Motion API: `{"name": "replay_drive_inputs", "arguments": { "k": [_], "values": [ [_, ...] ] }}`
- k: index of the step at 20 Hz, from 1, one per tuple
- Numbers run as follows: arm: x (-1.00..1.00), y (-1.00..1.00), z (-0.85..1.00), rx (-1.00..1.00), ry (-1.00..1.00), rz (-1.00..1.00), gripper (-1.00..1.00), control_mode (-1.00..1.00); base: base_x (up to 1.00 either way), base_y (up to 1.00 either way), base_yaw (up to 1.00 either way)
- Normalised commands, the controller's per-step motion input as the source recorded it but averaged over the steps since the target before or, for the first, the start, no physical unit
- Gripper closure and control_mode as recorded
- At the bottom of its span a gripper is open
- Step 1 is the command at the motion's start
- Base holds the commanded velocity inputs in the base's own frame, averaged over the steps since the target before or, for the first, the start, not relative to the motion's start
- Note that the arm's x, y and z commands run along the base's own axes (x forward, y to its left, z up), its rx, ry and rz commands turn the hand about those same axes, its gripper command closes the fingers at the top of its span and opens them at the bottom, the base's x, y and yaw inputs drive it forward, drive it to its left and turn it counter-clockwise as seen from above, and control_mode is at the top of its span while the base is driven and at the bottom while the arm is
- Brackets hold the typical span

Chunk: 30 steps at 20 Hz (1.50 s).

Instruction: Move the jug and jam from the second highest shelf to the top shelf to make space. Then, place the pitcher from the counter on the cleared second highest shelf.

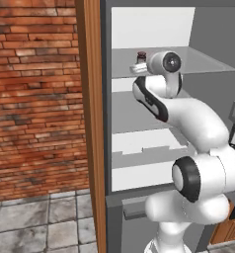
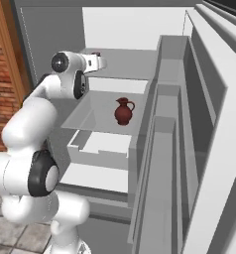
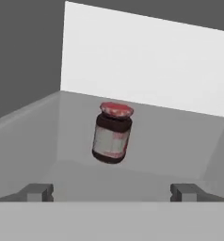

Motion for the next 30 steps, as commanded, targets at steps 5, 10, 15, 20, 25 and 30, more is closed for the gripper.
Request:
{"name": "replay_drive_inputs", "arguments": {
  "k": [5, 10, 15, 20, 25, 30],
  "values": [
    [-0.99, -0.08, -0.14, -0.01, 0.11, 0.00, -1.00, -1.00, 0.00, 0.00, 0.00],
    [-1.00, -0.32, -0.26, 0.00, 0.02, 0.00, -1.00, -1.00, 0.00, 0.00, 0.00],
    [-1.00, -0.38, -0.31, 0.00, 0.00, 0.00, -1.00, -1.00, 0.00, 0.00, 0.00],
    [-0.87, -0.34, -0.40, 0.00, 0.00, 0.00, -1.00, -1.00, 0.00, 0.00, 0.00],
    [-0.49, -0.19, -0.31, 0.00, 0.00, 0.00, -1.00, -1.00, 0.00, 0.00, 0.00],
    [-0.11, -0.09, -0.05, 0.00, 0.00, -0.03, -1.00, -1.00, 0.00, 0.00, 0.00]
  ]
}}
